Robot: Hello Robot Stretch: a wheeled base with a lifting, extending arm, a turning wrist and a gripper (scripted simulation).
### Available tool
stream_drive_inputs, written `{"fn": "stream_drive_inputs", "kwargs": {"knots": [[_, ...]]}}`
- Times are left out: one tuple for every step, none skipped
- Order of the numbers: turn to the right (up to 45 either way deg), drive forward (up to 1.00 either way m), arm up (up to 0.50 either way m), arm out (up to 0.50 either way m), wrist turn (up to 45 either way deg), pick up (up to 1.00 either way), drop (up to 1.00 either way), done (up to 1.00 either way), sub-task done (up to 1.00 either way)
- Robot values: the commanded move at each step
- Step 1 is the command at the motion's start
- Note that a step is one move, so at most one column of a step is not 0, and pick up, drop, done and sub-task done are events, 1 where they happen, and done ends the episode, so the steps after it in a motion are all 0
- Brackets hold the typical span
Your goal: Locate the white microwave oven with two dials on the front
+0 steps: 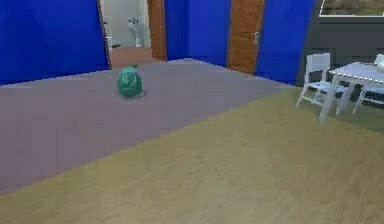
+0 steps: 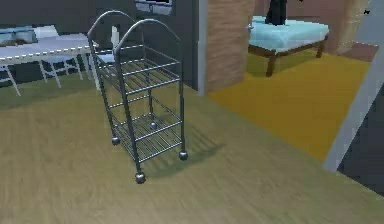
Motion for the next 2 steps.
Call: {"fn": "stream_drive_inputs", "kwargs": {"knots": [[45.0,0.0,0.0,0.0,0.0,0.0,0.0,0.0,0.0],[6.0,0.0,0.0,0.0,0.0,0.0,0.0,0.0,0.0]]}}
